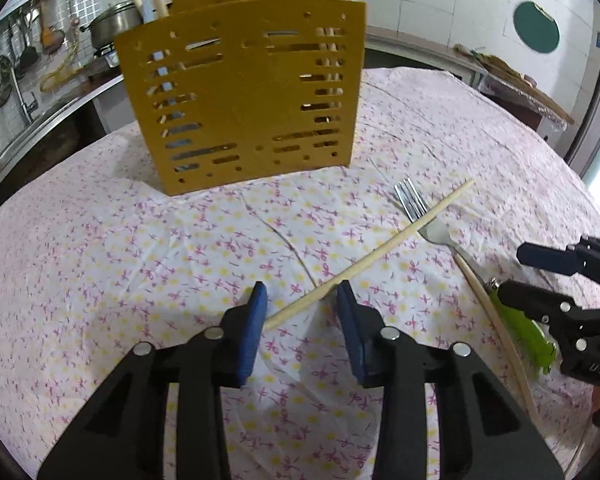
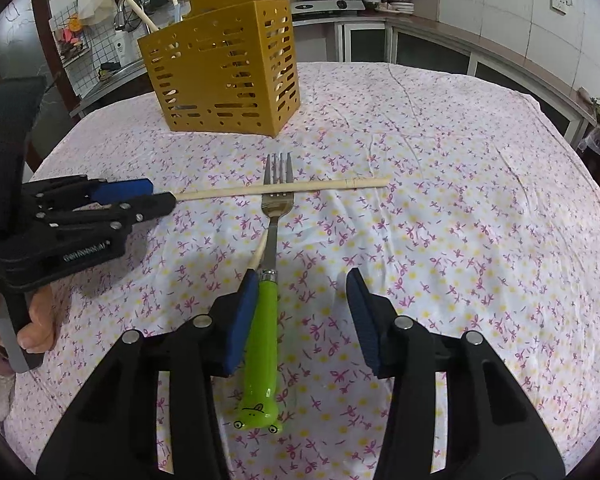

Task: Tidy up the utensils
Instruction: 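Close left tool on the last wooden chopstick while right tool grasps the green-handled fork, then lift the chopstick with left tool while right tool lifts the fork toward the caddy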

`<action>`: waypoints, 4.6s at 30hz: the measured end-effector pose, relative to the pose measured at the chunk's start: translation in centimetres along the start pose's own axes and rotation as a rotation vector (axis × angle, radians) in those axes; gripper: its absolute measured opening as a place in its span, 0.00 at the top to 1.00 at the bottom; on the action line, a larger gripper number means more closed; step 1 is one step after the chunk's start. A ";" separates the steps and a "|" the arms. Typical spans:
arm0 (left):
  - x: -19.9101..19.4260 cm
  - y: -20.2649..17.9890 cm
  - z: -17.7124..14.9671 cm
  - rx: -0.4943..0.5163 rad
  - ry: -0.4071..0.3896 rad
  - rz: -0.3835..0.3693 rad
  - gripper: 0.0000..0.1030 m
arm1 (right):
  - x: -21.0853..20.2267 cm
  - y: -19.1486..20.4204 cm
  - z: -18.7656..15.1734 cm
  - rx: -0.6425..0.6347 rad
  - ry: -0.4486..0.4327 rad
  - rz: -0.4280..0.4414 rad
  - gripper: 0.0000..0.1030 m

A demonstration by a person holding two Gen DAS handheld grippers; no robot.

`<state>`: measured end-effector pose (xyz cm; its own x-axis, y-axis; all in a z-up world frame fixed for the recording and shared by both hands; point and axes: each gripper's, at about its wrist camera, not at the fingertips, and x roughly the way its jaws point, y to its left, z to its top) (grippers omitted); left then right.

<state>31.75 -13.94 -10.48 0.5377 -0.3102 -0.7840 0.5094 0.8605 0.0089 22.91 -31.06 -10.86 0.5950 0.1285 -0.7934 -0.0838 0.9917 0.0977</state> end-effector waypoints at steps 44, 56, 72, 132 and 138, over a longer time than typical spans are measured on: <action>-3.5 2.3 -2.1 -0.072 0.022 -0.115 0.90 | 1.7 0.3 1.2 0.007 0.055 0.025 0.66; -2.7 2.2 -1.9 -0.080 0.048 -0.100 0.88 | 2.9 -0.1 2.9 0.015 0.101 0.022 0.89; -1.8 2.8 -1.3 -0.087 0.062 -0.084 0.85 | 4.0 -0.6 4.5 0.009 0.101 0.007 0.92; -6.0 2.7 -6.1 -0.078 0.023 -0.028 0.48 | 2.1 -3.5 2.0 0.099 0.032 0.027 0.92; -5.8 2.3 -6.4 -0.056 0.017 -0.020 0.61 | 2.2 -3.6 1.8 0.104 0.029 0.034 0.92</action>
<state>25.47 -7.60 -9.93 0.5160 -0.3212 -0.7941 0.4811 0.8757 -0.0416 25.99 -34.36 -11.86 0.5697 0.1630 -0.8055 -0.0189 0.9825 0.1855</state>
